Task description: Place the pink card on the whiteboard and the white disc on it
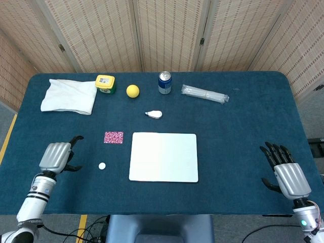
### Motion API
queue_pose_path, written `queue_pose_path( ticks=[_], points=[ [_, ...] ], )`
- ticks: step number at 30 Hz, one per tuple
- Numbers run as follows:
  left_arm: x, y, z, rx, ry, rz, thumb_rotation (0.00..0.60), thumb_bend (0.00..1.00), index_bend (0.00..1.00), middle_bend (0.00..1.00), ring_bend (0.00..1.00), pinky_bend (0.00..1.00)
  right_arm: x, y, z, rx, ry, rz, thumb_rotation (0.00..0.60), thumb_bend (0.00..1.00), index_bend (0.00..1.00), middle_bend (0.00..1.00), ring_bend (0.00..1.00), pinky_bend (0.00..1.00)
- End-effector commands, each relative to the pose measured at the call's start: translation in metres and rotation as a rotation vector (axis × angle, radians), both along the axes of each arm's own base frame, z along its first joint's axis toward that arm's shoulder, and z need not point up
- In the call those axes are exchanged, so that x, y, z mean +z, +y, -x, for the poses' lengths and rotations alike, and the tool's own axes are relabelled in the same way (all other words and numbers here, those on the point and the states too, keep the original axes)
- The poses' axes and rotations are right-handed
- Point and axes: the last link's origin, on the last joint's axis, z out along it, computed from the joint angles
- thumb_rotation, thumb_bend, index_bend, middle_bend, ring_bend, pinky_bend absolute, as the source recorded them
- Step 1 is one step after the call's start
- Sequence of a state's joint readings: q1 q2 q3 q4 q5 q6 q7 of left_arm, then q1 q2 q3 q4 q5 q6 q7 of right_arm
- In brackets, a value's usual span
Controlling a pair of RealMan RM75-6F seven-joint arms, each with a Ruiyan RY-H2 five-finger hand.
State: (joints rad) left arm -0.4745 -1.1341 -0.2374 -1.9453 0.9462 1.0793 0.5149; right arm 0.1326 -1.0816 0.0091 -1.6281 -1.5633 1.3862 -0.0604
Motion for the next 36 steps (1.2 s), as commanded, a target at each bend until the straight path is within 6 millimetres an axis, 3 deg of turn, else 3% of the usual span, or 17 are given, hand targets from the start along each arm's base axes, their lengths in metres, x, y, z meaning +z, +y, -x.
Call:
queue_pose_path(
  ticks=[1, 10, 19, 28, 36],
  points=[
    [-0.024, 0.021, -0.022, -0.005, -0.005, 0.056, 0.600, 0.17, 0.26, 1.00, 1.00, 1.00, 0.003, 0.001, 0.000, 0.006, -0.009, 0.002, 0.600, 0.16, 0.00, 0.00, 0.00, 0.00],
    [-0.058, 0.053, -0.045, 0.089, -0.083, 0.098, 0.600, 0.18, 0.28, 1.00, 1.00, 1.00, 0.006, 0.001, 0.003, 0.001, -0.023, -0.014, 0.600, 0.16, 0.00, 0.00, 0.00, 0.00],
    [-0.077, 0.075, -0.053, 0.218, -0.164, -0.028, 0.600, 0.25, 0.33, 1.00, 1.00, 1.00, 0.010, 0.003, 0.004, 0.008, -0.034, -0.021, 0.600, 0.16, 0.00, 0.00, 0.00, 0.00],
    [-0.097, 0.079, -0.047, 0.260, -0.126, -0.002, 0.600, 0.25, 0.28, 1.00, 1.00, 1.00, 0.014, 0.006, 0.004, 0.019, -0.048, -0.014, 0.600, 0.16, 0.00, 0.00, 0.00, 0.00],
    [-0.111, 0.077, -0.051, 0.178, -0.135, 0.036, 0.600, 0.25, 0.28, 1.00, 1.00, 1.00, 0.012, 0.008, 0.003, 0.026, -0.040, -0.025, 0.600, 0.16, 0.00, 0.00, 0.00, 0.00]
  ],
)
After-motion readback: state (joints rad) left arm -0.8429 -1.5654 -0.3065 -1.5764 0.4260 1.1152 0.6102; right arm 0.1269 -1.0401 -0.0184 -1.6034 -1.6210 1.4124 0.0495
